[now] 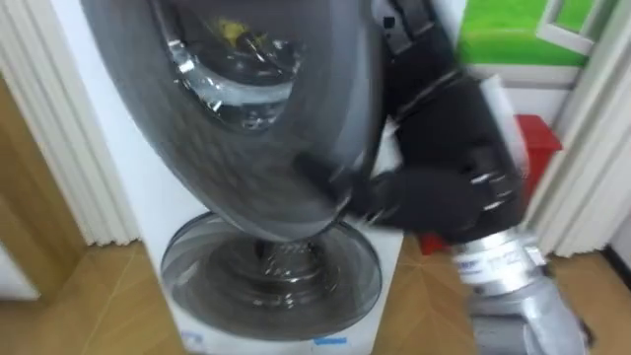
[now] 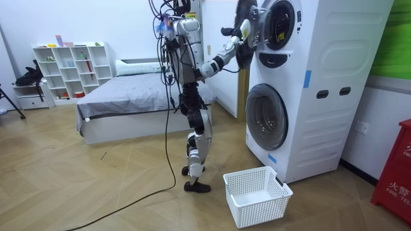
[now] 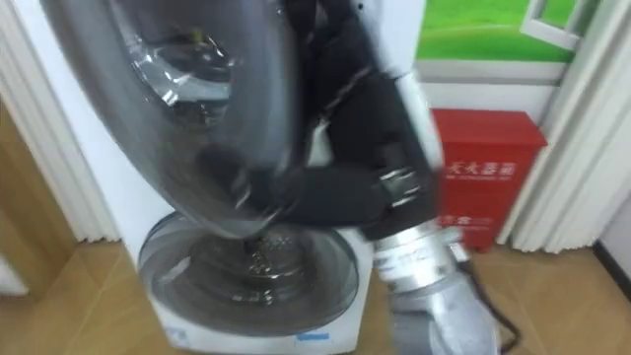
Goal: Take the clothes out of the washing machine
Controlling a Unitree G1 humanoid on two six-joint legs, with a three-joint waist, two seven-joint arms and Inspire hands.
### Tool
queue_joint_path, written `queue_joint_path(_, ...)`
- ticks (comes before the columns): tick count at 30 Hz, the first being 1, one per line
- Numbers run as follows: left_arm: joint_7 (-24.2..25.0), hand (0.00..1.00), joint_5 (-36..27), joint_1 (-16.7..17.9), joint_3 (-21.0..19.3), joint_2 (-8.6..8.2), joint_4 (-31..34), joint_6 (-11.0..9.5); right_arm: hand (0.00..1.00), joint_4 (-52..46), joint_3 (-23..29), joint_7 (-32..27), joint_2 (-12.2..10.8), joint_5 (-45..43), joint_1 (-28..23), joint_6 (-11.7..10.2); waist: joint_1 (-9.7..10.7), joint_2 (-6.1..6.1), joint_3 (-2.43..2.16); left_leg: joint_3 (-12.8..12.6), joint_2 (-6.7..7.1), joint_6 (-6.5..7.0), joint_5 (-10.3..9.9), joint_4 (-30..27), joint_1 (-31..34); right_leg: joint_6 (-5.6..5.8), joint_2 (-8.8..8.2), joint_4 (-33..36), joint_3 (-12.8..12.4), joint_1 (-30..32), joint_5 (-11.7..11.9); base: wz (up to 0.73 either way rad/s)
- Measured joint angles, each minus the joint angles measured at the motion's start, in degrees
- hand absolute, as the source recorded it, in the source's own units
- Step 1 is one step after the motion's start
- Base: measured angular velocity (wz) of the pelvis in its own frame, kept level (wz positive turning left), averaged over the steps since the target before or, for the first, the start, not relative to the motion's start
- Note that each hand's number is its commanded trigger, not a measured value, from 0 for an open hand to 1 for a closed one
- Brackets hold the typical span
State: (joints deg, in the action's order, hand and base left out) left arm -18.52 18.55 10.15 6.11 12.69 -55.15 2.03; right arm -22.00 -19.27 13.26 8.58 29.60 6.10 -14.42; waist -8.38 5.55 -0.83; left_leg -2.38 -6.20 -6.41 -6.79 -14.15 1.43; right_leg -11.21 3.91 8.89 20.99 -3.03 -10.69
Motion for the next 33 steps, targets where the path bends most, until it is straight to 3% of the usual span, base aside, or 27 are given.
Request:
queue_joint_path(3,0.01,0.0,0.0,0.21,-0.41,-0.28,0.04,-0.04,0.0,0.09,-2.67,2.74,-0.05,1.6,0.14,0.18,-1.08,-0.07,0.07,-0.01,0.56,-0.1,0.09,-0.13,0.11,0.82,0.05,-0.04,0.75,-0.08,-0.73,0.15)
queue_joint_path(4,0.02,0.0,0.0,0.08,-0.42,-0.39,0.08,-0.15,0.0,0.27,-3.41,3.63,-0.03,2.09,0.29,0.37,-1.7,-0.05,0.08,0.04,0.98,-0.05,0.06,-0.28,0.36,1.54,0.05,0.06,1.15,-0.06,-1.11,0.27)
queue_joint_path(5,0.06,0.0,0.0,0.09,-0.46,-0.39,0.11,-0.24,0.0,0.65,-4.27,4.56,-0.02,2.75,0.78,0.82,-1.95,0.09,0.13,-0.06,1.11,0.11,-0.05,-0.24,0.52,3.24,0.06,0.86,1.43,0.05,-2.01,0.31)
queue_joint_path(6,0.1,0.0,0.02,0.08,-0.51,-0.39,0.11,-0.26,0.0,0.72,-4.64,5.11,-0.04,3.02,0.95,1.25,-2.08,0.2,0.17,-0.07,1.17,0.14,-0.09,-0.21,0.67,4.24,0.06,1.21,1.6,0.08,-2.48,0.37)
queue_joint_path(8,0.27,0.0,0.24,0.09,-0.76,-0.49,0.12,-0.29,0.0,0.87,-6.39,7.08,0.3,3.72,1.75,3.89,-2.96,0.61,0.27,-0.07,1.74,0.27,-0.22,-0.21,1.85,5.77,0.05,1.89,2.51,0.01,-3.2,0.25)
queue_joint_path(11,0.56,0.0,0.3,0.36,-1.36,-0.53,0.11,-0.28,0.0,1.88,-9.0,9.39,1.33,3.79,1.78,8.18,-3.44,0.85,0.34,-0.08,1.96,0.42,-0.19,-0.63,3.44,5.95,0.06,1.98,3.66,0.08,-3.26,0.13)
queue_joint_path(14,1.71,0.0,0.31,0.39,-1.98,-0.53,0.06,-0.19,0.0,3.24,-12.42,13.4,4.54,2.36,1.78,14.14,-4.51,0.99,0.25,0.0,1.95,0.51,-0.13,-0.75,4.06,6.27,0.04,1.93,4.18,0.17,-3.44,0.11)
queue_joint_path(18,2.77,0.0,0.35,0.39,-3.95,-0.57,0.06,0.21,0.0,3.23,-12.63,16.47,4.87,-0.28,1.89,15.34,-4.79,1.76,-0.12,0.6,2.61,1.08,0.27,-0.46,4.05,6.26,-0.11,1.88,4.18,-0.1,-3.44,0.1)
queue_joint_path(21,2.97,0.0,0.1,0.45,-4.19,-0.75,0.07,0.32,0.0,3.23,-12.58,18.28,5.53,-2.22,2.32,15.87,-4.7,1.9,-0.05,0.83,3.18,1.33,0.42,0.98,2.51,6.23,-0.62,1.81,4.15,-1.16,-3.42,0.08)
queue_joint_path(25,2.96,0.0,0.09,0.23,-4.2,-0.82,0.1,0.38,0.0,3.24,-12.59,19.4,6.24,-2.95,3.8,16.98,-4.72,1.81,0.42,0.68,4.02,1.98,0.47,2.62,0.88,6.69,-1.15,1.64,2.96,-2.04,-3.68,0.01)
queue_joint_path(29,2.95,0.0,-0.66,-0.6,-3.65,-0.91,-0.23,0.39,0.0,3.23,-12.58,19.91,6.38,-2.93,4.11,17.05,-4.66,1.49,1.2,0.64,4.98,2.63,0.08,2.61,0.79,6.85,-1.65,1.58,2.87,-2.15,-3.77,0.02)
queue_joint_path(33,2.92,0.0,-2.27,-0.65,-3.29,-0.99,-0.24,0.39,0.0,3.06,-12.56,19.43,6.48,-2.89,4.11,17.05,-4.55,1.1,1.49,-0.27,5.02,3.28,-0.33,2.81,0.5,6.89,-2.01,1.59,1.61,-2.08,-3.79,-0.03)
